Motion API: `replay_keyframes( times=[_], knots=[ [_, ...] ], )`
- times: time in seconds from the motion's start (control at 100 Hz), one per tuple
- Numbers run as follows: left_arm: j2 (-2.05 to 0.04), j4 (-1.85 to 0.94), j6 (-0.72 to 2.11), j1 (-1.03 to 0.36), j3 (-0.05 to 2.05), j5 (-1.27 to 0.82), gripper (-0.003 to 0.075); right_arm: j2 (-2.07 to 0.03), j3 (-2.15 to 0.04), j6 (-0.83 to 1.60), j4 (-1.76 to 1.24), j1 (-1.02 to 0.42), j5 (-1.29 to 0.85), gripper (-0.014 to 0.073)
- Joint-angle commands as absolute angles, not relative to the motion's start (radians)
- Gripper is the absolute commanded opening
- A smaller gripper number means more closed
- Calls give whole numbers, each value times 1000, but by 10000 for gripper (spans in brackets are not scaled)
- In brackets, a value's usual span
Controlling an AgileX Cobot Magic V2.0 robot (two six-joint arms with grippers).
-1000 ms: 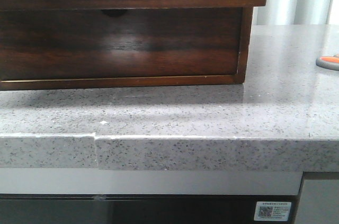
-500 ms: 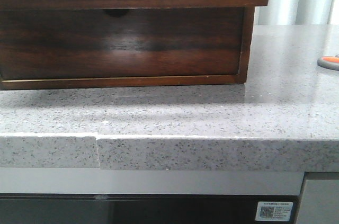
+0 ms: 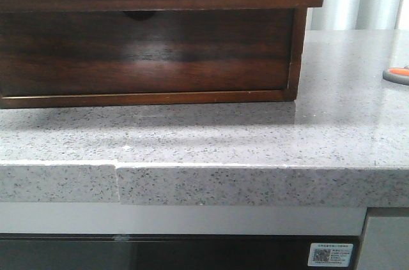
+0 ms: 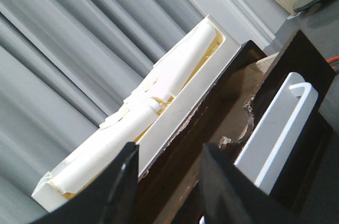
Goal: Put scissors in drawer with both arms
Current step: 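Lower the right gripper and grasp the scissors at the pivot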
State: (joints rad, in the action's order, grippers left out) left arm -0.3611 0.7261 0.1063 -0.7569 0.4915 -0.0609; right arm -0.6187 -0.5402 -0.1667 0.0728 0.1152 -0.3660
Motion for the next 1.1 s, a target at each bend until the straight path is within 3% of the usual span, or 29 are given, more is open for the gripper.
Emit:
replay_keyframes(
  times=[0.0,0.39,0.62,1.09],
  knots=[
    [-366,715,101,-763,525,-11,265,-655,-578,-157,84,113,-249,264],
    [-366,715,101,-763,525,-11,265,-1073,-931,-146,84,113,-614,269],
    [-366,715,101,-763,525,-11,265,-1337,-1180,-94,84,113,-834,452],
    [-366,715,101,-763,525,-11,265,-1629,-1369,-22,45,113,-1034,451]
  ],
)
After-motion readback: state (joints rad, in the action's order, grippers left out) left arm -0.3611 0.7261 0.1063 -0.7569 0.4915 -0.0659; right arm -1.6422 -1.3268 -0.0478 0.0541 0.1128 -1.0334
